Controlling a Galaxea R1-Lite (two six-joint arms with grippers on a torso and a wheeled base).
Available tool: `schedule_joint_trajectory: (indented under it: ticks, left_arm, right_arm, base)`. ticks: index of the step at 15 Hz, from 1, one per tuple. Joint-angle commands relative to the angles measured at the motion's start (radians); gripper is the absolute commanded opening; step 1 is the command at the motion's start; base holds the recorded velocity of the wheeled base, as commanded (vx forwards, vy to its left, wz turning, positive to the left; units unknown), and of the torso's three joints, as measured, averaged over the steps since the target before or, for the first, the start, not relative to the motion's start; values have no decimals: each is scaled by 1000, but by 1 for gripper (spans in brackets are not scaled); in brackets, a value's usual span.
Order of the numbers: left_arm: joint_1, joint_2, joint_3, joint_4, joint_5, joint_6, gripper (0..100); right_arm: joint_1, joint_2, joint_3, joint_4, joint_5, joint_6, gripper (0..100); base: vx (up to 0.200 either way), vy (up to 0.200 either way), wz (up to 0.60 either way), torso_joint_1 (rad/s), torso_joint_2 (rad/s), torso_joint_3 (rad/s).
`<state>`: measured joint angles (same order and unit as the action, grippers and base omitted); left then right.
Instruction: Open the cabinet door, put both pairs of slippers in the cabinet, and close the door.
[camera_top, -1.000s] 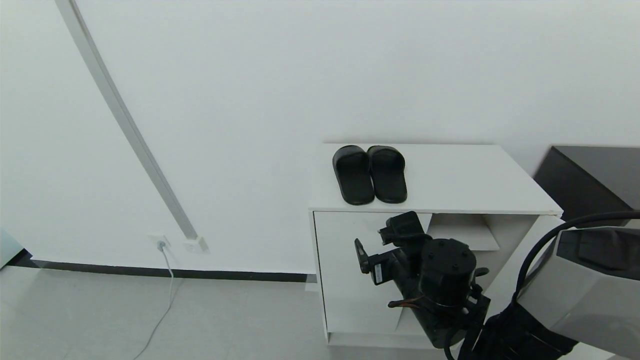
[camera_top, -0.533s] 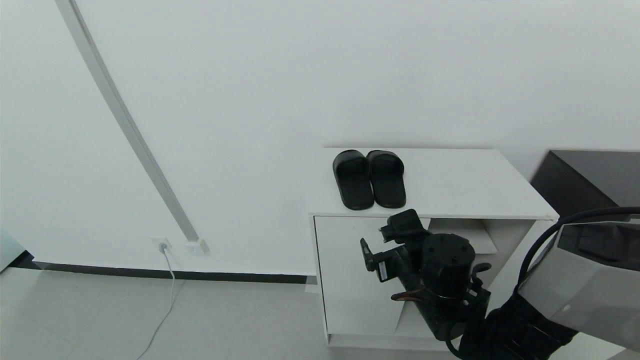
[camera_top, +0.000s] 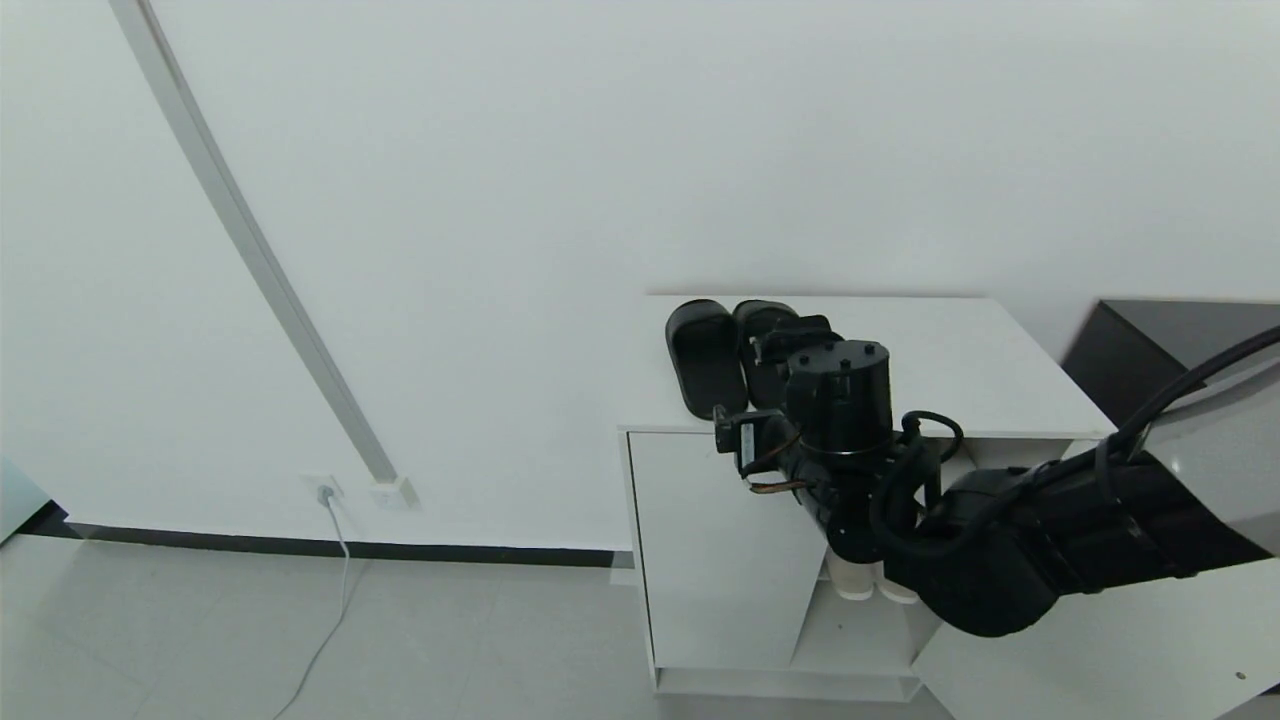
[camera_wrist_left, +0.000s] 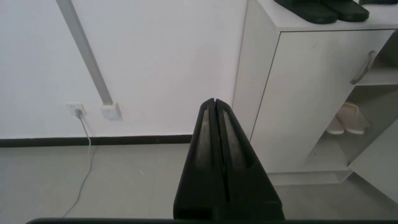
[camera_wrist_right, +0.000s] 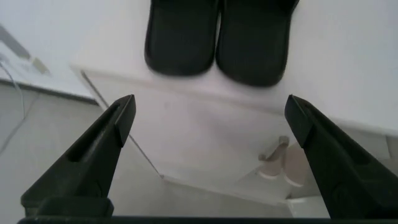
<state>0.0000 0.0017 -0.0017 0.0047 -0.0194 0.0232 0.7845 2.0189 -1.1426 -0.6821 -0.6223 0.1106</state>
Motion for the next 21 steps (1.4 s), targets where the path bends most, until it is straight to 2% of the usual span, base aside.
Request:
schedule_joint_trajectory:
  ticks: [1,6,17,21]
  left_arm:
    - [0,0,0,0,-1,0,0]
    - [0,0,0,0,-1,-3,0]
    - [0,0,0,0,1,-3,0]
    - [0,0,0,0,1,-3,0]
  right_arm:
    - [-10,-2,-34,3,-7,7,100]
    - [-24,38,-36,-2,-5,41,100]
    - [-24,96,-31,-57,-4,53,100]
    - [-25,158,-45,-100,3,60,100]
  base:
    - [0,0,0,0,0,0]
    - [0,0,0,0,0,0]
    - [200,0,0,2,-1,1]
    - [0,0,0,0,0,0]
